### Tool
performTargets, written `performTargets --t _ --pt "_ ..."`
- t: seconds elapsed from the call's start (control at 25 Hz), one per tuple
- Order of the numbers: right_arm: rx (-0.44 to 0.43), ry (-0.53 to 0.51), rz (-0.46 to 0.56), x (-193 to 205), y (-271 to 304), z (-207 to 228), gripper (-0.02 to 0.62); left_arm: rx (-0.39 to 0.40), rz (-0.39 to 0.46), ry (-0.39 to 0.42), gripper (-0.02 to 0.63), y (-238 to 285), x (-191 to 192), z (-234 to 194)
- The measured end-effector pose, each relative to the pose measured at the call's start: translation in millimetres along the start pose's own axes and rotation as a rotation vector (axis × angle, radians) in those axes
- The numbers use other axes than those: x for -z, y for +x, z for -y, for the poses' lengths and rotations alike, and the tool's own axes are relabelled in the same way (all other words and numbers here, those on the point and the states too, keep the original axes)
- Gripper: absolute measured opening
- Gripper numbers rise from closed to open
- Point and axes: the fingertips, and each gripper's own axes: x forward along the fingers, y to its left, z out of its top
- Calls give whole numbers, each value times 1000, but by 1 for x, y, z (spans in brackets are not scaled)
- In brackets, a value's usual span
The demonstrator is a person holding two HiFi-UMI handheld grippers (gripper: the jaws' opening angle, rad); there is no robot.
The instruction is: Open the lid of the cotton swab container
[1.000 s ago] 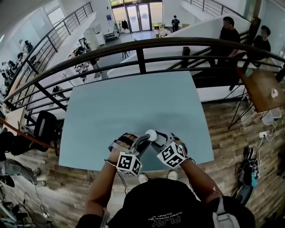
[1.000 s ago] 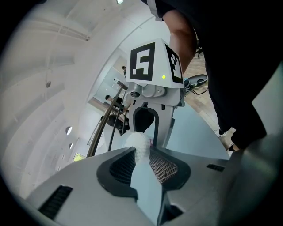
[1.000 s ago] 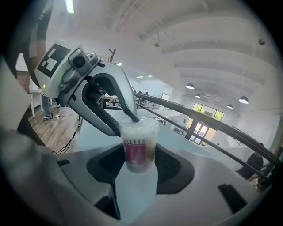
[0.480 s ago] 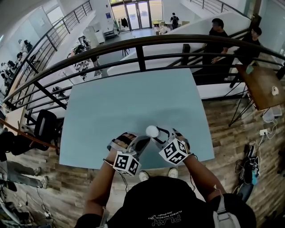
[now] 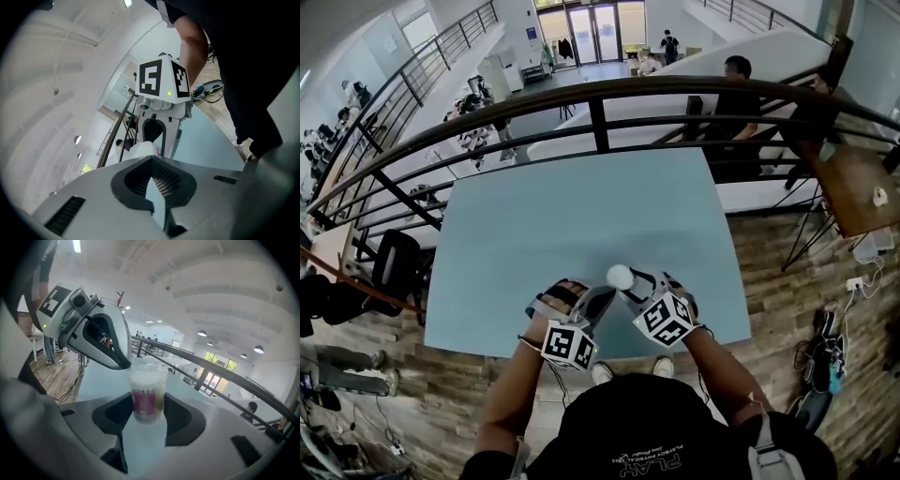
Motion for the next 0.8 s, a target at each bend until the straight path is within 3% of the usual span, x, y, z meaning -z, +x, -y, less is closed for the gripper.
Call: performTargets --t 0.52,0.8 --pt "-5 66 22 -5 1 2 221 -94 19 -30 8 -11 -5 -19" --pt "-7 89 23 -4 1 1 222 -87 17 -52 8 -8 -4 -16"
